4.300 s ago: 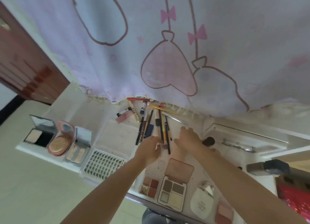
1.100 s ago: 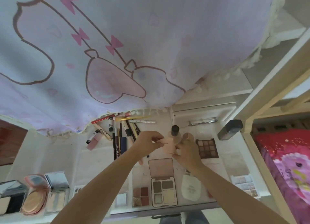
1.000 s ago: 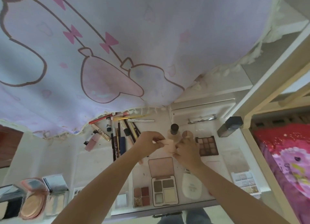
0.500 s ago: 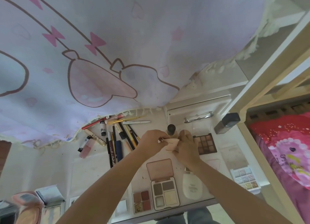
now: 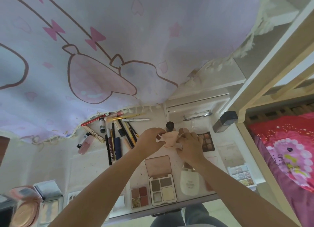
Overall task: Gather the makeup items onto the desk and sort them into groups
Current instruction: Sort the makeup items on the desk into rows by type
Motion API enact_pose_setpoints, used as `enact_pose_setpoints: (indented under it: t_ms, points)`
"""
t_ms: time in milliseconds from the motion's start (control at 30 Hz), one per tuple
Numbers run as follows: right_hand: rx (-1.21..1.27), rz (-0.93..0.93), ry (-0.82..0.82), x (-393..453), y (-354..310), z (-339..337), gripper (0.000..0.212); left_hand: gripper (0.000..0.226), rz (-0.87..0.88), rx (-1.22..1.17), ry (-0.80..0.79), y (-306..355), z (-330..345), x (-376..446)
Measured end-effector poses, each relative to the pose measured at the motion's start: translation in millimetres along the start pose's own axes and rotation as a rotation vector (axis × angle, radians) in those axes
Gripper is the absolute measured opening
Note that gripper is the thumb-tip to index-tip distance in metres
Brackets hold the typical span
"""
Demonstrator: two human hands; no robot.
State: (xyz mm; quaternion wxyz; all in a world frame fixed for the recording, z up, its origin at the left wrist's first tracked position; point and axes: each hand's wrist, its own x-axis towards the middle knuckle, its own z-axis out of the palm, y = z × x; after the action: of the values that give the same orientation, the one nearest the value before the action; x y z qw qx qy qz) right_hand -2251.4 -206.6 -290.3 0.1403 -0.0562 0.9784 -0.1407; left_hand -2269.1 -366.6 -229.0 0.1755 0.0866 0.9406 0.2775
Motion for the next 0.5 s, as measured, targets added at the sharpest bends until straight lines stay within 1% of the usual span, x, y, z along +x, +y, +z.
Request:
enact_pose_setpoints:
  t_ms: [100, 167, 333, 500]
  points:
    - [0.028, 0.005, 0.028, -4, 2, -7, 0.03, 0.042, -0.045, -0.006, -0.002, -1, 0, -3]
    - [0.031, -0.002, 0.049, -6, 3, -10, 0.029, 0.044, -0.063, -0.015, 0.004, -1, -1, -4]
    - [0.063, -0.053, 0.072, -8, 4, -17, 0.03, 0.04, -0.08, -0.015, 0.02, 4, 1, -4]
    - [0.107, -0.061, 0.08, -11, 6, -16, 0.029, 0.029, -0.073, -0.027, 0.066, 9, 3, -7]
